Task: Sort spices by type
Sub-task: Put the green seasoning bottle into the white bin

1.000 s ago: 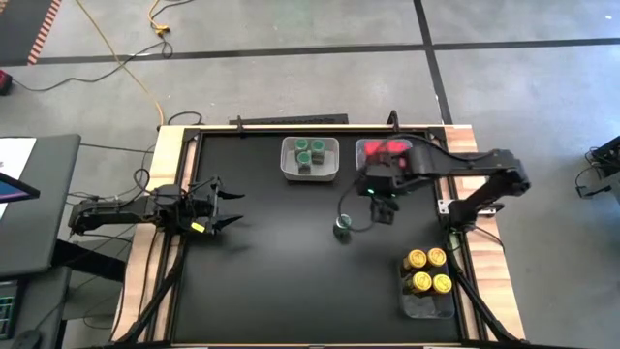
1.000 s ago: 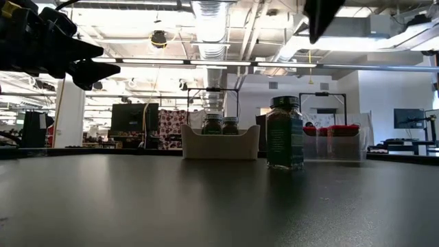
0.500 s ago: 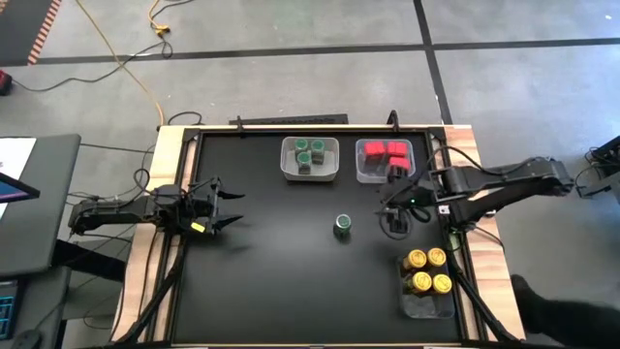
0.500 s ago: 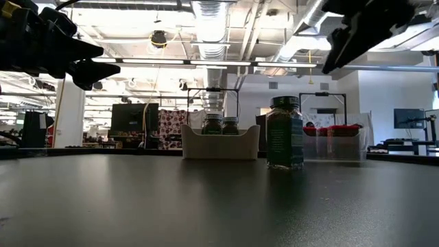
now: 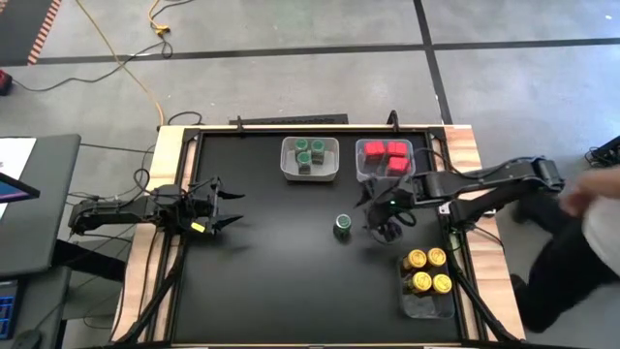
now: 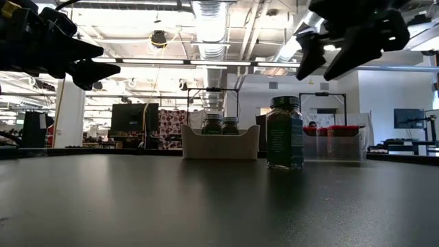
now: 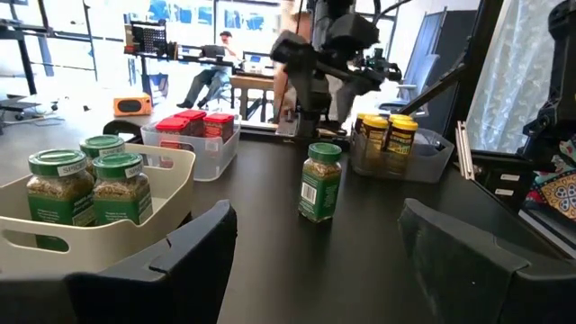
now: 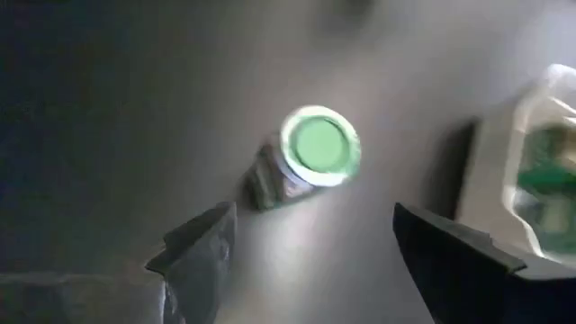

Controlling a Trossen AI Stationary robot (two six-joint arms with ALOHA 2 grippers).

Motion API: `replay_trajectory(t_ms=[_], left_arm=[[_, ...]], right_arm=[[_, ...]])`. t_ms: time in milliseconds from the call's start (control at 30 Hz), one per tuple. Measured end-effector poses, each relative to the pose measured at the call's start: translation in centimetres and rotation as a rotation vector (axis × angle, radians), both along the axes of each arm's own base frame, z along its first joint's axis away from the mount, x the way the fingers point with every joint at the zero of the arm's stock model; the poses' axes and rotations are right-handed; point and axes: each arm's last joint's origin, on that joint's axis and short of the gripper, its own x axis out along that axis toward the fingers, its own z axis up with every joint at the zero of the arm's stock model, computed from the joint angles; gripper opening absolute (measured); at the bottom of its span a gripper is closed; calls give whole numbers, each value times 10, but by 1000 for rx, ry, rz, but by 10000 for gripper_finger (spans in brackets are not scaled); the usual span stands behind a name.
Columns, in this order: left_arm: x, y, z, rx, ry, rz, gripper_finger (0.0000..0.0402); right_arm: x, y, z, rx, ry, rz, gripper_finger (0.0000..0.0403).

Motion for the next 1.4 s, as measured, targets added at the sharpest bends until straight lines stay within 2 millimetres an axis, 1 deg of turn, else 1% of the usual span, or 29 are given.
replay_trajectory(t_ms=[67, 233, 400, 533, 733, 900, 1067, 1167, 1400], left_arm=[[0, 0, 0, 0, 0, 0, 297], [0, 0, 0, 0, 0, 0, 297], [0, 0, 0, 0, 0, 0, 297], [0, 0, 0, 0, 1, 0, 297], [0, 0, 0, 0, 0, 0, 297], [0, 0, 0, 0, 1, -1, 297], [0, 0, 0, 0, 0, 0, 297], [0, 0, 0, 0, 0, 0, 297], [0, 0, 0, 0, 0, 0, 297]], right_arm=[[9, 0, -1, 17, 26, 55, 334], [35, 0, 7, -49, 95, 135, 334], [65, 1, 10, -75, 184, 177, 334], [82, 2, 5, -120, 299, 272, 334], [101, 3, -12, -124, 412, 306, 333], [111, 3, -31, -125, 468, 322, 333], [115, 3, -47, -123, 525, 334, 326], [117, 3, -52, -122, 537, 336, 312], [118, 1, -51, -109, 529, 304, 279]])
